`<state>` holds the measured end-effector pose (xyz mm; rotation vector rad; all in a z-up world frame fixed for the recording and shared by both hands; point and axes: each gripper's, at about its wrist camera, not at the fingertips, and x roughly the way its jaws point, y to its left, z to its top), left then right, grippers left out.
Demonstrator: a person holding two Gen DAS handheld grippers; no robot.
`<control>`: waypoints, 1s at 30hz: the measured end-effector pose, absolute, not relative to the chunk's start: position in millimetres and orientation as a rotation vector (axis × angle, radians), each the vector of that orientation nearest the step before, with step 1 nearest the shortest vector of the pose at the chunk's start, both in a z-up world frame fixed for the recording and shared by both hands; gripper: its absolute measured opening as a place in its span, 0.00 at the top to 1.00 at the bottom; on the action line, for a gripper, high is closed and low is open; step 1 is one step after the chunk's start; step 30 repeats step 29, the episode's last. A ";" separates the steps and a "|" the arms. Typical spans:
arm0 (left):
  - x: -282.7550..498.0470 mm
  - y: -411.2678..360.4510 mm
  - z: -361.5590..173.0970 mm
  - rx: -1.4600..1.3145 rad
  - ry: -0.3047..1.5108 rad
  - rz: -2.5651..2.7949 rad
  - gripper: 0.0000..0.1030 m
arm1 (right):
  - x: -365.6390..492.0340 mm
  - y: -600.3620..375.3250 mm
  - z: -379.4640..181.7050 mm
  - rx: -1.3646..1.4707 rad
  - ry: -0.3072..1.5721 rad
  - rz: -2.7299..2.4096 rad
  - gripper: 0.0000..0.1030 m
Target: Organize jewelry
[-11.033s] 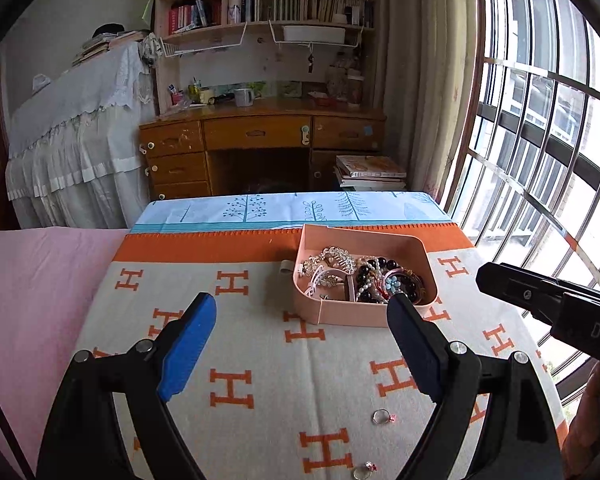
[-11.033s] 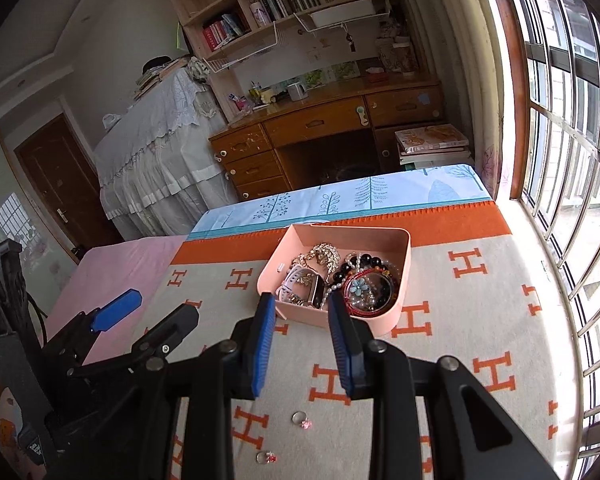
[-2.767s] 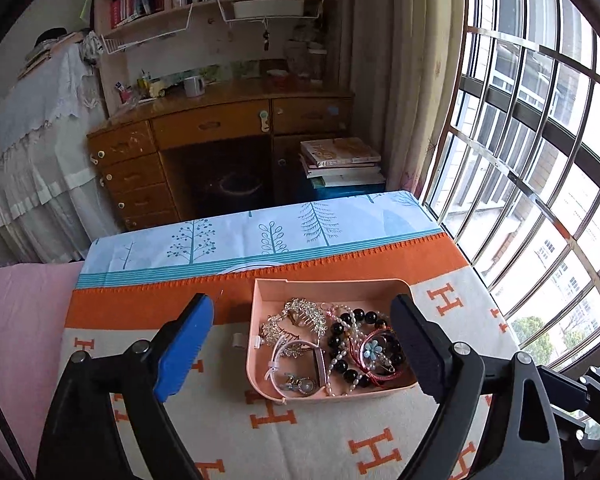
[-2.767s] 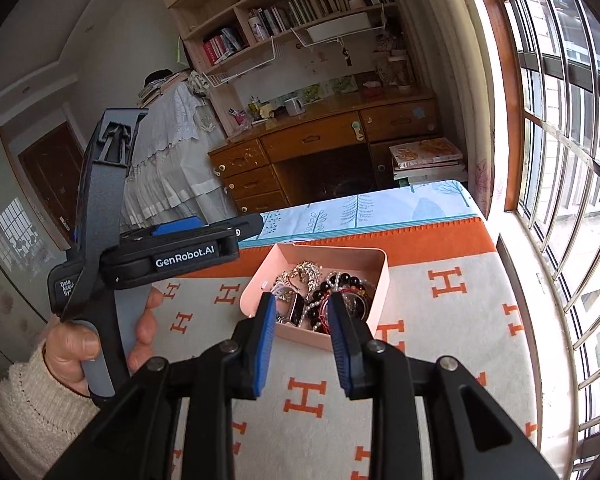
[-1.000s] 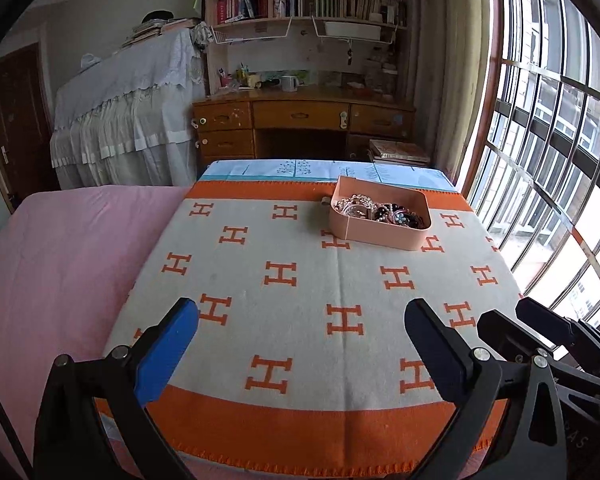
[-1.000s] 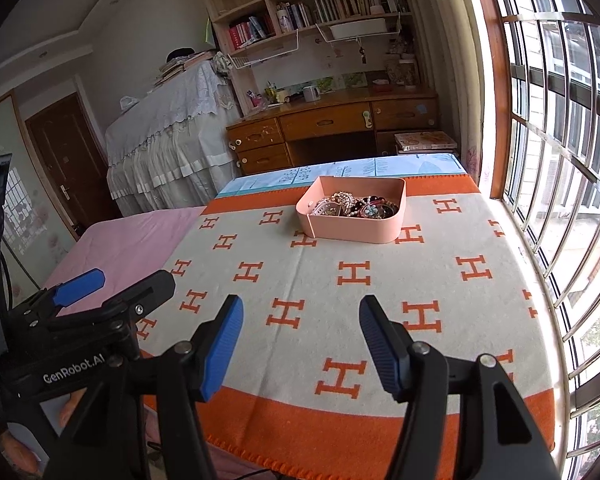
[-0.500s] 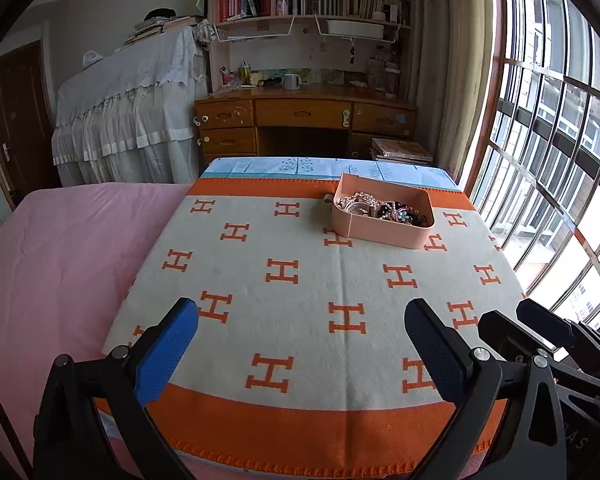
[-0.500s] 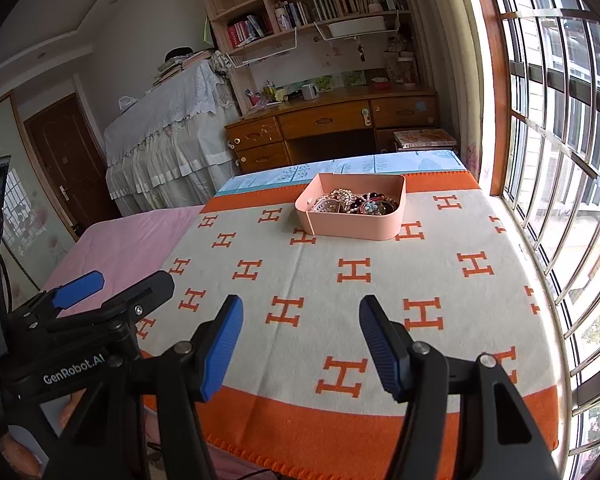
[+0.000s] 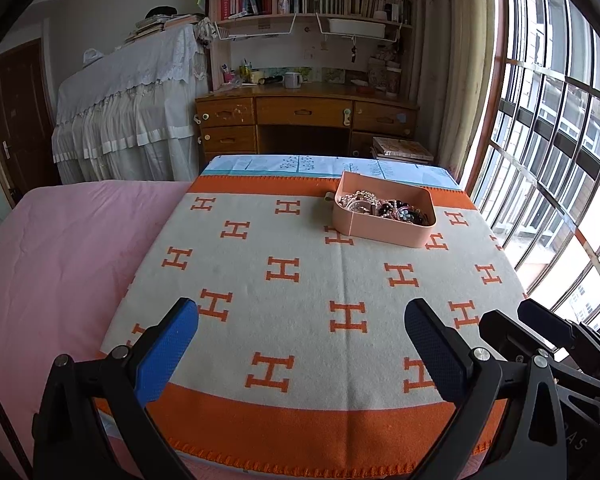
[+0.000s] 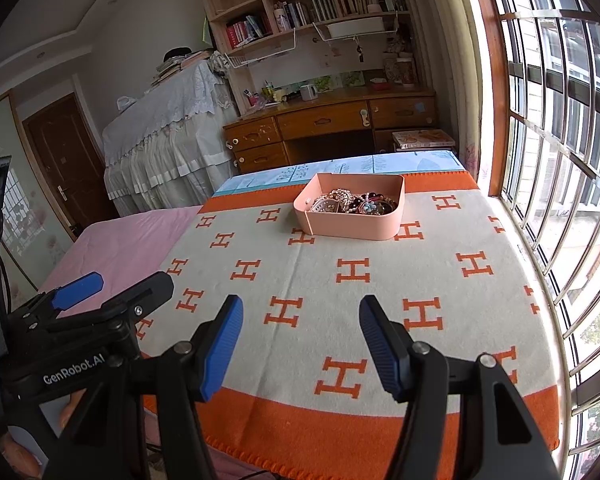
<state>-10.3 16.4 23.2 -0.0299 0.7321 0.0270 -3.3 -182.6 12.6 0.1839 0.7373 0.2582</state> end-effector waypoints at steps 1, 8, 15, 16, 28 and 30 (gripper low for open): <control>-10.3 16.5 23.2 -0.030 0.732 0.027 0.01 | -3.3 -182.7 11.9 0.184 0.738 0.257 0.41; -10.0 16.5 23.7 -0.030 0.733 0.027 0.01 | -3.5 -182.5 11.8 0.184 0.739 0.257 0.41; -10.1 17.8 22.3 -0.031 0.735 0.027 0.01 | -3.3 -182.8 11.1 0.181 0.739 0.254 0.41; -10.3 18.1 21.9 -0.030 0.737 0.028 0.01 | -3.6 -183.6 9.9 0.182 0.739 0.254 0.41; -10.0 30.9 14.7 -0.013 0.744 0.070 0.01 | 2.5 -175.8 0.9 0.170 0.764 0.255 0.41; -8.9 32.4 14.5 -0.010 0.746 0.077 0.01 | 4.2 -174.1 0.6 0.167 0.768 0.258 0.41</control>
